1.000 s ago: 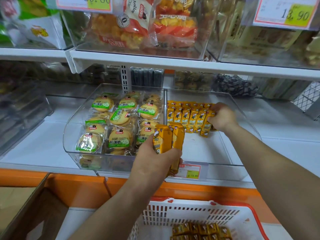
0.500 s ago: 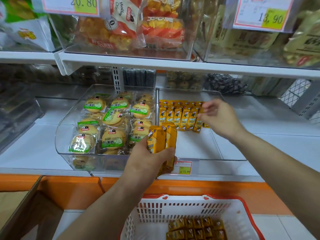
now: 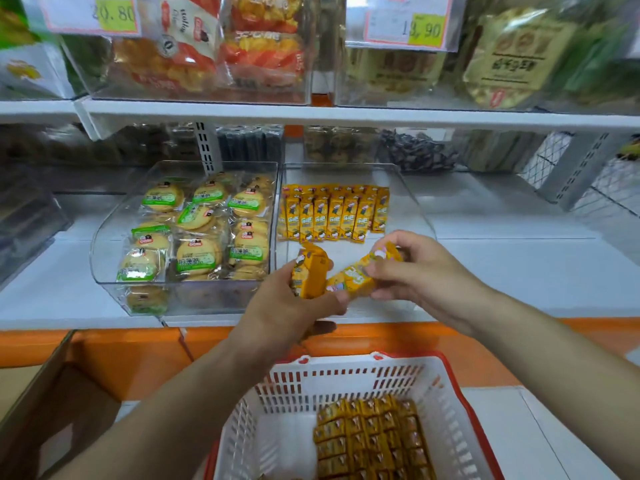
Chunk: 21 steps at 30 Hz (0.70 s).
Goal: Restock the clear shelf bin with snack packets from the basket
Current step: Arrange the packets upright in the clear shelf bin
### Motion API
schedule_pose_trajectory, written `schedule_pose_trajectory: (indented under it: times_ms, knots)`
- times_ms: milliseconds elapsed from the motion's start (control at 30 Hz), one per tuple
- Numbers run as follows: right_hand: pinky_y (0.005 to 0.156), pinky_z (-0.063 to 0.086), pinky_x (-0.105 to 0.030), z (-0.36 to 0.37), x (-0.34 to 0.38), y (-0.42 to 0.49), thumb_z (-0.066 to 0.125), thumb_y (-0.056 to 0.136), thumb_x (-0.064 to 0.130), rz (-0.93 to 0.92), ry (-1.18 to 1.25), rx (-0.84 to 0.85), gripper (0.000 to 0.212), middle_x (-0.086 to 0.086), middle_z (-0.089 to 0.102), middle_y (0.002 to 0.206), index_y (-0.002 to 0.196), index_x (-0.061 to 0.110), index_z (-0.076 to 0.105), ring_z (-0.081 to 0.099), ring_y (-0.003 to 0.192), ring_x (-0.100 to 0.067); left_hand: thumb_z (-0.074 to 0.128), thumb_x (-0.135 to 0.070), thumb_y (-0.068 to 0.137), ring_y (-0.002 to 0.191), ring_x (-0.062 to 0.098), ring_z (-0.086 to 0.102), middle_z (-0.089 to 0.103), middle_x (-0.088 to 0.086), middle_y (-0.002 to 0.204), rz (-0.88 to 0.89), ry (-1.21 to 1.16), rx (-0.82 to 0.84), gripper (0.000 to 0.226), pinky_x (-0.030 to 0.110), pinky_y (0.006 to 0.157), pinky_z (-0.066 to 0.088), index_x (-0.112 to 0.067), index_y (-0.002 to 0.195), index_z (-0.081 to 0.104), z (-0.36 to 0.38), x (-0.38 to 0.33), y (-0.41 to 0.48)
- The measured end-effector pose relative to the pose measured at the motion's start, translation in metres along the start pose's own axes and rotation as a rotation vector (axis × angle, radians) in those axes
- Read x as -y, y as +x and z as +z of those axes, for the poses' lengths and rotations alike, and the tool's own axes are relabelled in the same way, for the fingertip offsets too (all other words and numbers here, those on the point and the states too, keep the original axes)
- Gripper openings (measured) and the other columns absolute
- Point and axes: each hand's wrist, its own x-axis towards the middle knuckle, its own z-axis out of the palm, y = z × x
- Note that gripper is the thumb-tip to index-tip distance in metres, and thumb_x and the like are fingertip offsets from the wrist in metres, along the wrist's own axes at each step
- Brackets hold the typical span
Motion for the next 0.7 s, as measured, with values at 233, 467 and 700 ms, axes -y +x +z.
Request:
schedule_pose_trajectory:
  times_ms: [233,467,700]
  knots:
    - [0.065,0.053,-0.028,0.012,-0.018,-0.01,0.081,0.08,0.022,0.001,-0.222,0.182,0.018,-0.006,0.069,0.075,0.08,0.012,0.066,0.064,0.067,-0.015,0.086,-0.042,0.053,0.084,0.018,0.078,0.08,0.002,0.095,0.01,-0.007,-0.111,0.064,0.022,0.06,0.056,-0.029,0.113,0.07,-0.005,-0.008,0.004]
    - [0.064,0.056,-0.029,0.011,-0.009,-0.005,0.079,0.084,0.013,-0.108,-0.294,0.18,0.054,-0.01,0.063,0.109,0.124,0.039,0.054,0.073,0.079,-0.028,0.085,-0.034,0.08,0.072,0.01,0.074,0.077,-0.006,0.084,0.07,0.144,-0.075,0.022,0.018,0.053,0.051,-0.032,0.097,0.07,-0.005,-0.012,0.005]
    - [0.075,0.056,-0.041,-0.032,0.021,0.046,0.084,0.07,0.003,-0.289,-0.527,-0.148,0.039,-0.006,0.069,0.09,0.093,0.021,0.059,0.063,0.067,-0.017,0.075,-0.034,0.09,0.05,0.008,0.065,0.073,-0.001,0.067,0.034,0.203,-0.185,0.021,0.017,0.045,0.046,-0.021,0.103,0.064,-0.024,-0.013,0.014]
